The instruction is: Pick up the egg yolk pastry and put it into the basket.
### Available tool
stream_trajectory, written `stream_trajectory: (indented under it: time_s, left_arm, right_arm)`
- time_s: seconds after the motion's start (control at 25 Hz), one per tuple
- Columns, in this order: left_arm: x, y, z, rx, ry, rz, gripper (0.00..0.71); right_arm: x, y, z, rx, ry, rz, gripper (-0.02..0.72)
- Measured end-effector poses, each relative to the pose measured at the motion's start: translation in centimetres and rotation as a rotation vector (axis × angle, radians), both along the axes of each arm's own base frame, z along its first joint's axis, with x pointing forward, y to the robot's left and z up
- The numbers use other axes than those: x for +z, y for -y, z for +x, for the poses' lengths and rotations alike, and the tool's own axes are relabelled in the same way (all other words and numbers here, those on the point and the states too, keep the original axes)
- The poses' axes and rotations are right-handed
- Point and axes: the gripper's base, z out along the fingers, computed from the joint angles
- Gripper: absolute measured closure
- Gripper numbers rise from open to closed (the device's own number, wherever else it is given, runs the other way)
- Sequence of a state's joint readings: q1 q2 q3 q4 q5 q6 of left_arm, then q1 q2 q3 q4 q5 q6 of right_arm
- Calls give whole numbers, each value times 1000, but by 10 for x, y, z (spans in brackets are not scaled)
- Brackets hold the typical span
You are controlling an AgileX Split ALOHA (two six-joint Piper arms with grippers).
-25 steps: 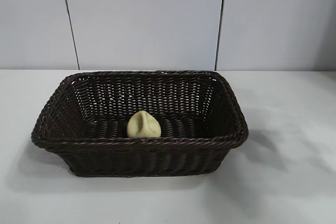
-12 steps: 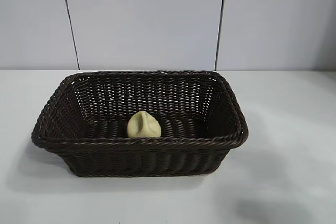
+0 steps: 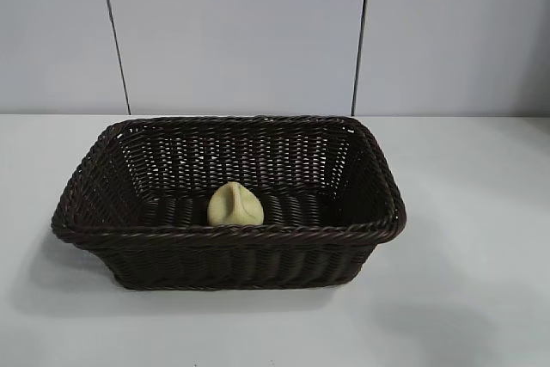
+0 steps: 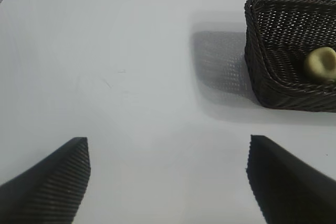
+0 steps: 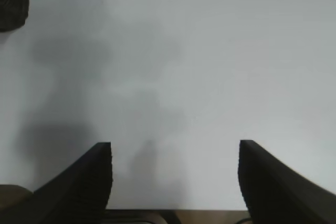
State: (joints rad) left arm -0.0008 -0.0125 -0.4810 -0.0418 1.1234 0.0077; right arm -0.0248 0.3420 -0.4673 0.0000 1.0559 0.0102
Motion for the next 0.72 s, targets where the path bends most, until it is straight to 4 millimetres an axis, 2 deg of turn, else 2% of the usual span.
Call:
stream_trajectory:
  time_s: [0.48,0.72]
  left_arm:
    - [0,0,0,0,0,0,114]
    - [0,0,0,0,0,0,114]
  right_arm:
    - [6,-1,-49,0,315,-8,208]
    - [6,-1,-52,0,333,-8,208]
